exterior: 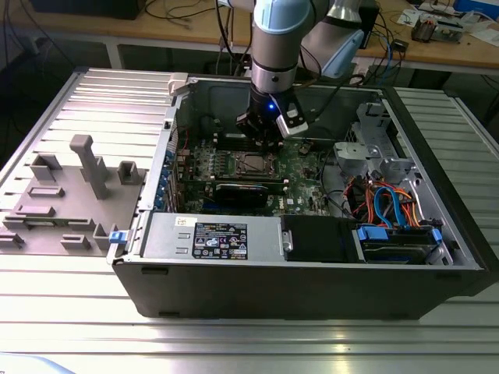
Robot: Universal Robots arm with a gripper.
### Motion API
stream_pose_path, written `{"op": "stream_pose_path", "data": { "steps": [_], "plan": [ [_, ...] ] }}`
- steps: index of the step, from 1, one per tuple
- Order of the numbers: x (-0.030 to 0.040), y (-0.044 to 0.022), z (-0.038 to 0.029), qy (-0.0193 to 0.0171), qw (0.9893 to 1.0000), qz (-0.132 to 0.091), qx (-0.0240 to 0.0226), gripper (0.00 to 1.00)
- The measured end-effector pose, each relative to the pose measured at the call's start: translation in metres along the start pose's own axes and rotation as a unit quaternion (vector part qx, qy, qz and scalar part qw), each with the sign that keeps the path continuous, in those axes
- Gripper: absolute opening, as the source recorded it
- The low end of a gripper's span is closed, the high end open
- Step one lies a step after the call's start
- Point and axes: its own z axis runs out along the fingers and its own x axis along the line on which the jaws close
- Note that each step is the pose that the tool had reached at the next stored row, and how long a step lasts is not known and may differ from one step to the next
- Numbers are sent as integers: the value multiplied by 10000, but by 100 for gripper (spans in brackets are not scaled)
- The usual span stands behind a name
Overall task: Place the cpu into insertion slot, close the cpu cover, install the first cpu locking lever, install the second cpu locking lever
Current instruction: 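Install the first cpu locking lever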
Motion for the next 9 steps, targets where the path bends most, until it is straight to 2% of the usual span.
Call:
{"op": "stream_pose_path", "data": {
  "steps": [1,2,3,9],
  "plan": [
    [0,0,1,0,10000,0,-11,11],
    [-1,0,2,0,10000,0,-50,11],
    [0,0,1,0,10000,2,-69,11],
    [-1,3,-27,1,10000,2,-79,11]
  ]
}}
